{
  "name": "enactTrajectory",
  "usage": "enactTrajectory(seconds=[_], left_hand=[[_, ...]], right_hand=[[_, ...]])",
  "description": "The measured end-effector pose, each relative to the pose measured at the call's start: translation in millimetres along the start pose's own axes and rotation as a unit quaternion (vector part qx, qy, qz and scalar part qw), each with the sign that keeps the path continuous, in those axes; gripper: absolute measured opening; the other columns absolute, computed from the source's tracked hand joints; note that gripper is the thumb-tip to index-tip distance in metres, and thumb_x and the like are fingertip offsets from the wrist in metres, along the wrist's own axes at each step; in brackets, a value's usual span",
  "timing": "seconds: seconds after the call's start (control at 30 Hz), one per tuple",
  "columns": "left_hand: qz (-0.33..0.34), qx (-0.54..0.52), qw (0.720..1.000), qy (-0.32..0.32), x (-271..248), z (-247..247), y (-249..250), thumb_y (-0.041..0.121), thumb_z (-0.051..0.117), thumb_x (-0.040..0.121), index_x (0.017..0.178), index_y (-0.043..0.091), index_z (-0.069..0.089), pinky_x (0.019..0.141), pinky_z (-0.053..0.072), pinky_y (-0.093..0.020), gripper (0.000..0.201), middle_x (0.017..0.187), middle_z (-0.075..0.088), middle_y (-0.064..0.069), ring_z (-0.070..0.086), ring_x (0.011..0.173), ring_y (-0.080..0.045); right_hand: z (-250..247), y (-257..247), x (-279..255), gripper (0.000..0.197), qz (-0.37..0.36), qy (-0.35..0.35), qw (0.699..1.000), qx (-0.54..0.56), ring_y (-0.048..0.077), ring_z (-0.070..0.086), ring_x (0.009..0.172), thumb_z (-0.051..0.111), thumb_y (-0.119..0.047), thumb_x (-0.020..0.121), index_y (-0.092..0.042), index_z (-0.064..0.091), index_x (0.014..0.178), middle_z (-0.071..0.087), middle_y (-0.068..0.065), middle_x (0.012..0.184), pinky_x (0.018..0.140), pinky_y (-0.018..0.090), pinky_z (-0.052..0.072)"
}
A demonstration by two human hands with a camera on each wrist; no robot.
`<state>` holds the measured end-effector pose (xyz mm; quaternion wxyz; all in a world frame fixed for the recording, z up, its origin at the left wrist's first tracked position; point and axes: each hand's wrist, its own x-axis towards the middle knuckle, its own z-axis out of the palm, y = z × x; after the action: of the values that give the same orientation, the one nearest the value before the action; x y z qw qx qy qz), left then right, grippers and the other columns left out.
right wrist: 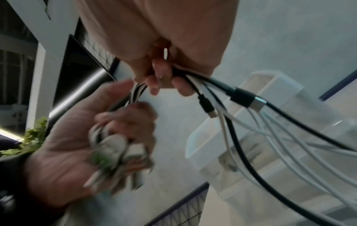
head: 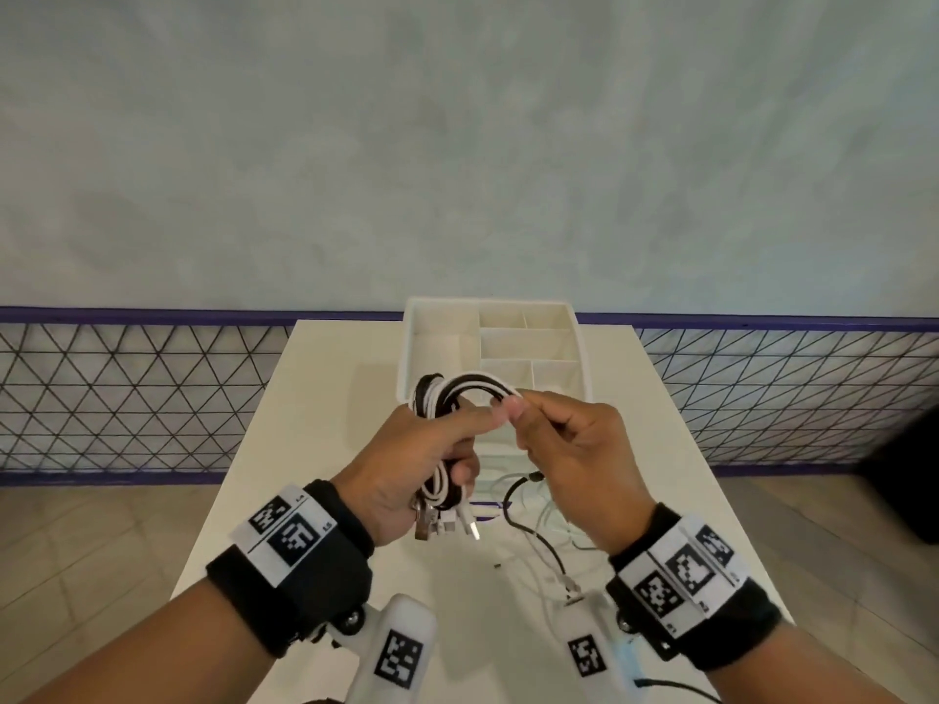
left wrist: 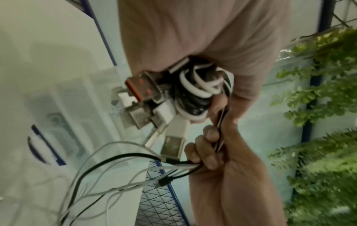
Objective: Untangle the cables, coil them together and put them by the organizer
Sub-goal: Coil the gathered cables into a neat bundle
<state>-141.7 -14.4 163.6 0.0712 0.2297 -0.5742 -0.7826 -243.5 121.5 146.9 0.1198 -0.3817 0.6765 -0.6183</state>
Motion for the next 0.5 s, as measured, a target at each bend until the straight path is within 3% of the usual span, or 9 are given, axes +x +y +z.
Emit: enactTrajectory(seconds=[0.1, 0.17, 0.2, 0.23, 0.33, 0.4, 0.43, 0.5], left_hand=[[0.035, 0.026, 0.999, 0.014, -1.3, 9.7, 1.4, 0.052, 0.087, 0.053, 0.065, 0.009, 0.069, 0.051, 0.046, -0.028, 0.049, 0.052, 0.053, -0.012, 0.053, 0.051, -0.022], [0.039, 0.006, 0.999, 0.023, -0.6, 13.7, 2.7, 0.051, 0.086, 0.054, 0.078, -0.003, 0.074, 0.067, 0.057, -0.037, 0.061, 0.069, 0.066, -0.024, 0.067, 0.068, -0.031], [0.028, -0.004, 0.999, 0.030, -0.4, 16.0, 2.8, 0.051, 0.086, 0.059, 0.086, -0.004, 0.075, 0.074, 0.057, -0.039, 0.062, 0.075, 0.068, -0.023, 0.069, 0.075, -0.032], [0.021, -0.016, 0.999, 0.041, 0.3, 17.3, 2.1, 0.050, 0.084, 0.065, 0.087, -0.001, 0.076, 0.074, 0.057, -0.038, 0.056, 0.076, 0.068, -0.019, 0.070, 0.075, -0.030], [0.023, -0.047, 0.993, 0.103, 2.6, 15.6, 3.4, 0.044, 0.076, 0.080, 0.073, 0.010, 0.068, 0.053, 0.052, -0.028, 0.035, 0.064, 0.060, -0.008, 0.063, 0.056, -0.022], [0.021, -0.078, 0.988, 0.133, 5.0, 10.1, 5.2, 0.044, 0.070, 0.086, 0.073, 0.008, 0.066, 0.058, 0.053, -0.031, 0.038, 0.065, 0.065, -0.010, 0.064, 0.058, -0.024], [0.017, -0.097, 0.986, 0.135, 6.2, 7.9, 6.3, 0.044, 0.068, 0.088, 0.071, 0.008, 0.066, 0.063, 0.053, -0.035, 0.040, 0.066, 0.066, -0.010, 0.065, 0.059, -0.024], [0.013, -0.156, 0.979, 0.133, 7.3, 4.0, 7.8, 0.042, 0.065, 0.090, 0.065, 0.011, 0.059, 0.062, 0.053, -0.035, 0.041, 0.058, 0.057, -0.005, 0.059, 0.054, -0.020]], right_hand=[[18.2, -4.9, -6.6, 0.025, -0.069, 0.026, 0.995, -0.065, 0.008, 0.053, 0.058, 0.056, -0.014, 0.100, -0.010, 0.073, 0.081, 0.059, 0.000, 0.063, 0.055, 0.027, 0.046], [30.7, -5.5, -13.2, 0.021, -0.114, 0.012, 0.988, -0.101, 0.011, 0.060, 0.067, 0.054, 0.001, 0.097, -0.004, 0.069, 0.083, 0.063, 0.002, 0.078, 0.059, 0.028, 0.052], [36.1, -5.7, -16.3, 0.018, -0.131, -0.003, 0.984, -0.123, 0.011, 0.062, 0.072, 0.053, 0.002, 0.095, -0.002, 0.068, 0.088, 0.061, 0.003, 0.090, 0.061, 0.027, 0.054], [39.5, -6.2, -19.0, 0.017, -0.136, -0.027, 0.980, -0.146, 0.012, 0.063, 0.075, 0.051, -0.001, 0.095, -0.002, 0.067, 0.097, 0.056, 0.004, 0.103, 0.063, 0.028, 0.056], [35.7, -6.9, -24.0, 0.032, -0.111, -0.096, 0.974, -0.174, 0.011, 0.065, 0.076, 0.048, -0.011, 0.096, -0.012, 0.059, 0.126, 0.041, -0.003, 0.125, 0.065, 0.031, 0.058], [27.1, -2.6, -26.9, 0.046, -0.080, -0.069, 0.981, -0.164, 0.006, 0.063, 0.091, 0.060, -0.015, 0.095, -0.024, 0.050, 0.138, 0.040, -0.008, 0.127, 0.077, 0.024, 0.057], [23.2, 0.1, -27.0, 0.050, -0.061, -0.046, 0.984, -0.159, 0.002, 0.061, 0.096, 0.067, -0.020, 0.092, -0.029, 0.049, 0.138, 0.045, -0.010, 0.124, 0.078, 0.020, 0.054], [16.0, 2.0, -23.5, 0.038, -0.006, -0.060, 0.989, -0.134, -0.004, 0.060, 0.079, 0.073, -0.033, 0.088, -0.033, 0.060, 0.123, 0.060, -0.017, 0.107, 0.069, 0.018, 0.049]])
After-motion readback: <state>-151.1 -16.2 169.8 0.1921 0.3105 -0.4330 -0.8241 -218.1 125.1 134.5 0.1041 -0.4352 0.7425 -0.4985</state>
